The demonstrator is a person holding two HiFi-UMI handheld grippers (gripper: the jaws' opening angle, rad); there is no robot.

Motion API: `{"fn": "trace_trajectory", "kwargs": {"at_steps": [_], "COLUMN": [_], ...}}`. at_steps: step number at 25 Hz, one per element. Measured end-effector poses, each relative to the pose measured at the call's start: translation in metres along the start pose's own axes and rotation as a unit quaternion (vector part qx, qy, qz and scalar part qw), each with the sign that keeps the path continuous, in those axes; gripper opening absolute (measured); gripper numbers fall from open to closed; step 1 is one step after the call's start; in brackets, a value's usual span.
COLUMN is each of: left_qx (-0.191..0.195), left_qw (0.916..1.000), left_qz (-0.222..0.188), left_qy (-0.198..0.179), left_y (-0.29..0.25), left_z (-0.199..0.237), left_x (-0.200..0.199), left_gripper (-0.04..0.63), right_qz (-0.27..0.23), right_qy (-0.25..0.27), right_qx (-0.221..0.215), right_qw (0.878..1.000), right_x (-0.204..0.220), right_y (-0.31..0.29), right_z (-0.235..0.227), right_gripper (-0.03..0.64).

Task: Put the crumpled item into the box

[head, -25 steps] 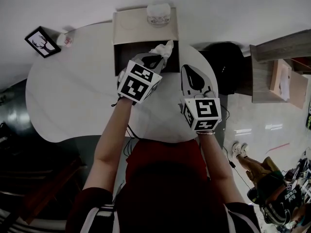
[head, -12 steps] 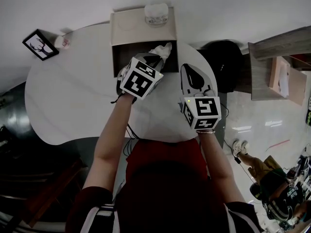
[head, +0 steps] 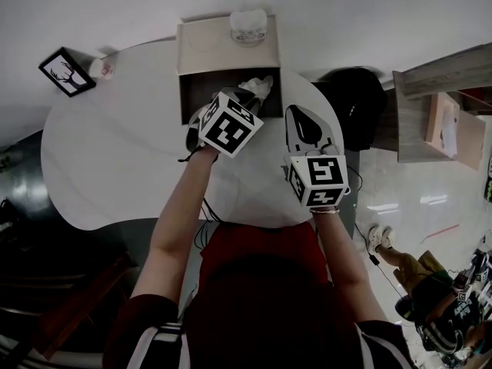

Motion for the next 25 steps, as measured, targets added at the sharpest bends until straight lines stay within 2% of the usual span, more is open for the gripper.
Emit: {"fn": "trace_trajectory", "kwargs": {"at_steps": [11,13,16,20,25], "left_qx": [-0.016,-0.019,-0.029,-0.046,-0.073], "left_qw": [0.9999,0.9998,0.9995,0.9984,0.9940], "left_qz": [-0.002,-0.004,-0.011,-0.030,-0.078], "left_qy": [0.000,0.002,0.006,0.013,0.023], "left_y": [0.000,0.001,0.004,0.012,0.032], "left_z": [0.001,0.002,0.003,0.005,0.008], "left_x": [0.000,0.000,0.000,-0.003,-0.010], "left_gripper": [0.042,0.083,0.091,0.110,0.109], "right_qz": [-0.004,-0.006,-0.008,-0.011,-0.020], "right_qy": [0.005,0.005,0.005,0.006,0.010], "right_qx": [-0.003,-0.003,-0.001,0.000,-0.002], "right_qw": [1.000,1.000,1.000,1.000,1.000], "right_x": [-0.003,-0.003,-0.004,-0.006,-0.009], "right_y": [0.004,0.006,0.009,0.013,0.017], "right_z": [0.004,0.005,0.006,0.006,0.013], "right_gripper": [0.015,0.015,0.015,0.015,0.015]}}
Point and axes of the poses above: the fingertips, and each gripper's own axes: y backward along the fingers, z to its left, x out of its underside, the point moved 2 cm from there along y, backward along the fingers, and after that the axes turned 8 degrees about -z, right-handed, at the moved point
